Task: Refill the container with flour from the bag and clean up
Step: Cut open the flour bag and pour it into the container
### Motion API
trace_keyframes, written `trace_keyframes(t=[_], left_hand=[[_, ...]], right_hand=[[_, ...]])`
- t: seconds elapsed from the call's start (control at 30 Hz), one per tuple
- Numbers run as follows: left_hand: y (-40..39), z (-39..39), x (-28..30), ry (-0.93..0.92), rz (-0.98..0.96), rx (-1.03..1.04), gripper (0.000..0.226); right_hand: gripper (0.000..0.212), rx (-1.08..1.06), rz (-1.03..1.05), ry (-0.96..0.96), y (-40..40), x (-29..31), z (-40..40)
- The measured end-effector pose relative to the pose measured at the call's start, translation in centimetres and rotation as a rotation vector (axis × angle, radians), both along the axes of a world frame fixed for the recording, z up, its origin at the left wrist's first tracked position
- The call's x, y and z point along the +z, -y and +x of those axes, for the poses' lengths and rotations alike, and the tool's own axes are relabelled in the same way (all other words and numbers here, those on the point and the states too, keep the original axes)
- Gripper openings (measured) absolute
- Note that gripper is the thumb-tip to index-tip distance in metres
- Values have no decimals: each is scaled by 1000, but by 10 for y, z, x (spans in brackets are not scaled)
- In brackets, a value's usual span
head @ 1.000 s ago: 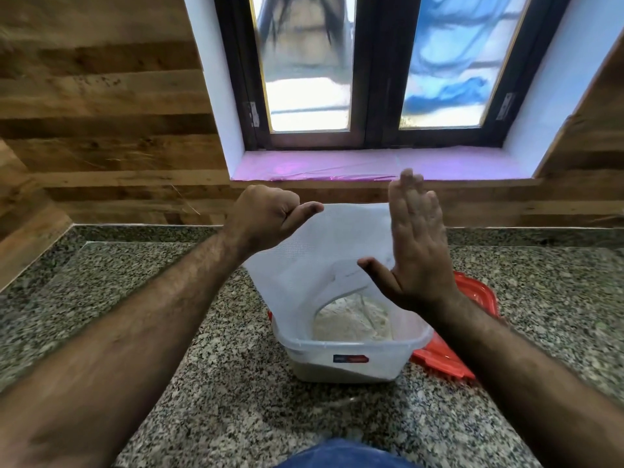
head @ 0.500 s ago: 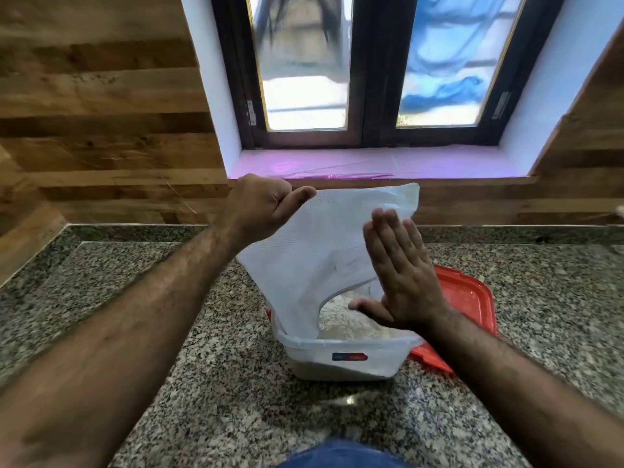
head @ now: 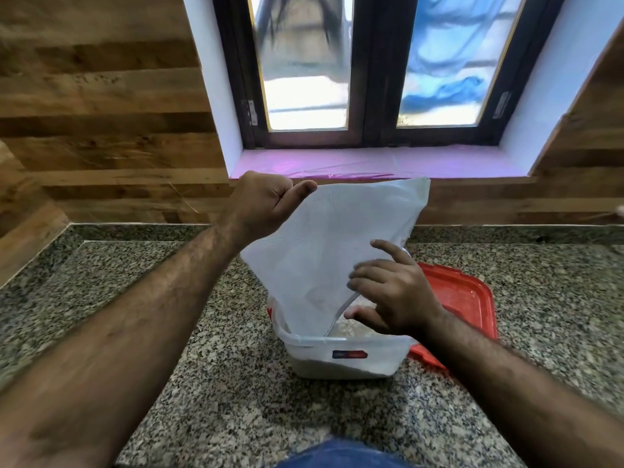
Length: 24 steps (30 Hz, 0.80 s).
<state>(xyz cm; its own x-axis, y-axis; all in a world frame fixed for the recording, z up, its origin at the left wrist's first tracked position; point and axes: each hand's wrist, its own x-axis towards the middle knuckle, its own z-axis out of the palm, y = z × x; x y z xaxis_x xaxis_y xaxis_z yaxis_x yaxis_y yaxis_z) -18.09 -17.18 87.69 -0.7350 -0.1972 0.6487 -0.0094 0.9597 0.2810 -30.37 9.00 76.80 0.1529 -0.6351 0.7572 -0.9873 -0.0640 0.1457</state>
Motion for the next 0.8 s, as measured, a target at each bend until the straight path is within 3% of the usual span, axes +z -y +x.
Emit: trace_keyframes(t=[0.13,0.2,0.3,0.43,0.53,0.6,0.7,0.8], left_hand=[[1,4,2,-10,-2,-2,70],[2,6,3,-28,-5,-1,69],[6,9,2,-44,-24,13,67],[10,16,1,-51,-29,14,68],[9,24,4,-103,-32,2,62],[12,30,7,-142,-32,6,63],[20,40,10,-181,66,-6,67],[21,50,9,-231,201,-21,66]], right_hand=[[79,-119,-154,-22,-4,9,6],[89,-148,-36,10,-3,11,2],[63,-69,102,39,-2,5,-7],[49,-33,-132,123,-9,9,-6],[60,-156,-296,331,-5,17,-7],[62,-266,-352,600,0,22,-12],[58,-291,-278,970,5,27,-24],[40,-155,-107,1025,5,36,-34]])
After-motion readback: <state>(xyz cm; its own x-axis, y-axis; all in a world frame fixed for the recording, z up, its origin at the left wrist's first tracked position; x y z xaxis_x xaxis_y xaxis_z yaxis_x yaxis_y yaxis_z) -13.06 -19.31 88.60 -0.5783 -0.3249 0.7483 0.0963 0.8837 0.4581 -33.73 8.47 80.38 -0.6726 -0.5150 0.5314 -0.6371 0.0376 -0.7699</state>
